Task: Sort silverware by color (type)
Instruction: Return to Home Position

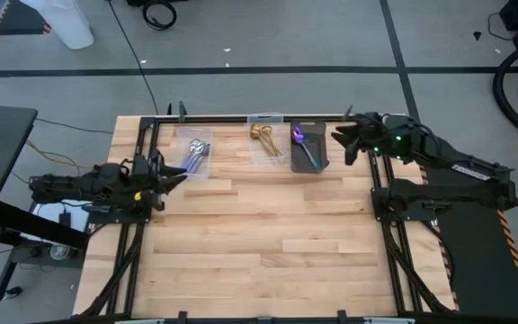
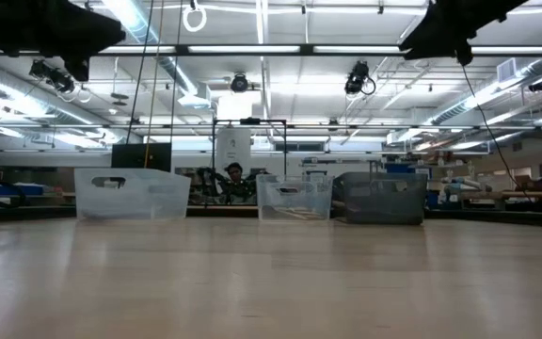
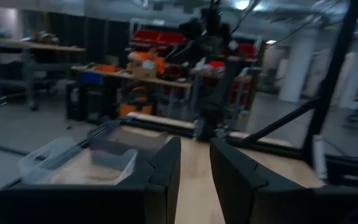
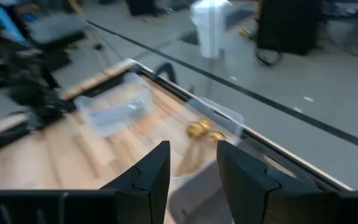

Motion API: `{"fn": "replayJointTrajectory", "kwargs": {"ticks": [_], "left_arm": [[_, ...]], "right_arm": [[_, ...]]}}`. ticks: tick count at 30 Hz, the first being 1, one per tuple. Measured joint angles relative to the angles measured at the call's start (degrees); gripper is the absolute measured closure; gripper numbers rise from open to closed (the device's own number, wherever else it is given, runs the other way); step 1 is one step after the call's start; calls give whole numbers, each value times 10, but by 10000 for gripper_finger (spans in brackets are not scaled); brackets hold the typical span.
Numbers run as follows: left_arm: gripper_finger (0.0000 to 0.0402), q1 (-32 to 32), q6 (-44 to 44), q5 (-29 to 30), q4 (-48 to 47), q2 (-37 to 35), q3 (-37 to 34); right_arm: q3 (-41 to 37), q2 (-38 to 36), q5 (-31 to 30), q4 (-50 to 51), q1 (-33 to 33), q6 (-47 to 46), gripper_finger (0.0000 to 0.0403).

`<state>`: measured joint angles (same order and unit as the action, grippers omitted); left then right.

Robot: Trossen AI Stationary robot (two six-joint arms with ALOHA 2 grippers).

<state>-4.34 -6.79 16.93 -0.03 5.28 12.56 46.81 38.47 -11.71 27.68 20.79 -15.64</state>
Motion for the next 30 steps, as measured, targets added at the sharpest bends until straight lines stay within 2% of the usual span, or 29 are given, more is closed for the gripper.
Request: {"fn": "replayJointTrajectory", "kwargs": {"ticks": [9, 20, 30], "left_arm": [[308, 0, 5, -25, -17, -52, 0], [308, 0, 0, -42, -19, -50, 0], [308, 0, -24, -34, 89, -50, -93]], "right_arm": [[-80, -110, 58, -90, -18, 7, 264], [-155, -234, 96, -127, -20, -19, 265], [-235, -334, 108, -163, -20, -52, 265]]}}
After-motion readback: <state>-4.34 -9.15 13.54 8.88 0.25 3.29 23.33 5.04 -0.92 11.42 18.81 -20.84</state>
